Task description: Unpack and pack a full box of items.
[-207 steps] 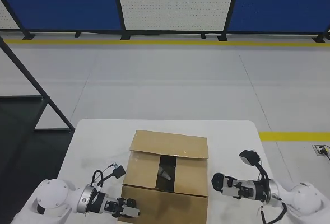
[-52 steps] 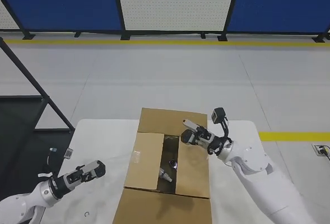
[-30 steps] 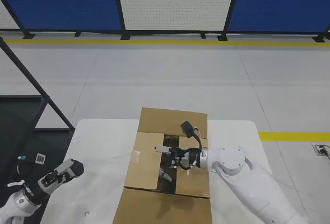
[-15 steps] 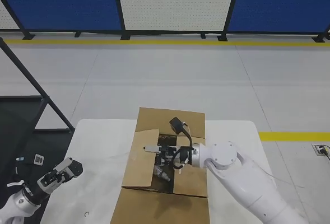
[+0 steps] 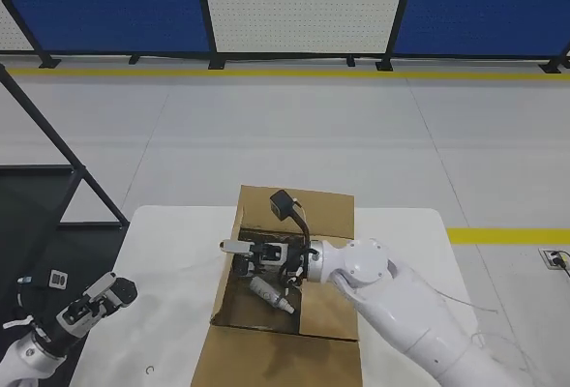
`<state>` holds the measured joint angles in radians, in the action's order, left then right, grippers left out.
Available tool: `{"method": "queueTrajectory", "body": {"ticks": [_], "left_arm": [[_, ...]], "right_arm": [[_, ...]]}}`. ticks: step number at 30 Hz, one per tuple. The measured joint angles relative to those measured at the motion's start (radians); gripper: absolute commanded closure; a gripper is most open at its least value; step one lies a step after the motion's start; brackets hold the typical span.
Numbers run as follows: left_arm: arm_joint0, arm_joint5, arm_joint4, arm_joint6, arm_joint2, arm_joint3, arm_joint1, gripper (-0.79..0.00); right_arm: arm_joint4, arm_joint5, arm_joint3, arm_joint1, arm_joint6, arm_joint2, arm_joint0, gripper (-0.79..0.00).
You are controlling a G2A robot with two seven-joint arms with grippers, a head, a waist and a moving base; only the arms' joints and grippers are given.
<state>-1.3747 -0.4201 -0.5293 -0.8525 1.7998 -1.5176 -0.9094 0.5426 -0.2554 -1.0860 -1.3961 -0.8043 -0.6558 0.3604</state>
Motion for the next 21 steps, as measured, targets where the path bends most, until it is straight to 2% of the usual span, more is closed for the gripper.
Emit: {"method": "queueTrajectory", "body": {"ticks": [5, 16, 18, 21], "left_arm": [[-0.019, -0.005, -0.010, 0.005, 0.018, -0.002, -0.001, -0.785], [-0.071, -0.014, -0.105, 0.010, 0.071, -0.018, -0.006, -0.785], [-0.076, -0.006, -0.116, 0.003, 0.078, -0.019, -0.006, -0.785], [-0.079, 0.001, -0.115, -0.002, 0.081, -0.019, -0.006, -0.785]], "right_arm": [[0.049, -0.054, 0.062, -0.057, 0.006, 0.054, -0.035, -0.785], [0.072, -0.178, 0.301, -0.220, 0.081, 0.183, -0.102, -0.785], [0.055, -0.172, 0.334, -0.237, 0.067, 0.198, -0.116, -0.785], [0.053, -0.169, 0.335, -0.238, 0.063, 0.199, -0.118, -0.785]]}}
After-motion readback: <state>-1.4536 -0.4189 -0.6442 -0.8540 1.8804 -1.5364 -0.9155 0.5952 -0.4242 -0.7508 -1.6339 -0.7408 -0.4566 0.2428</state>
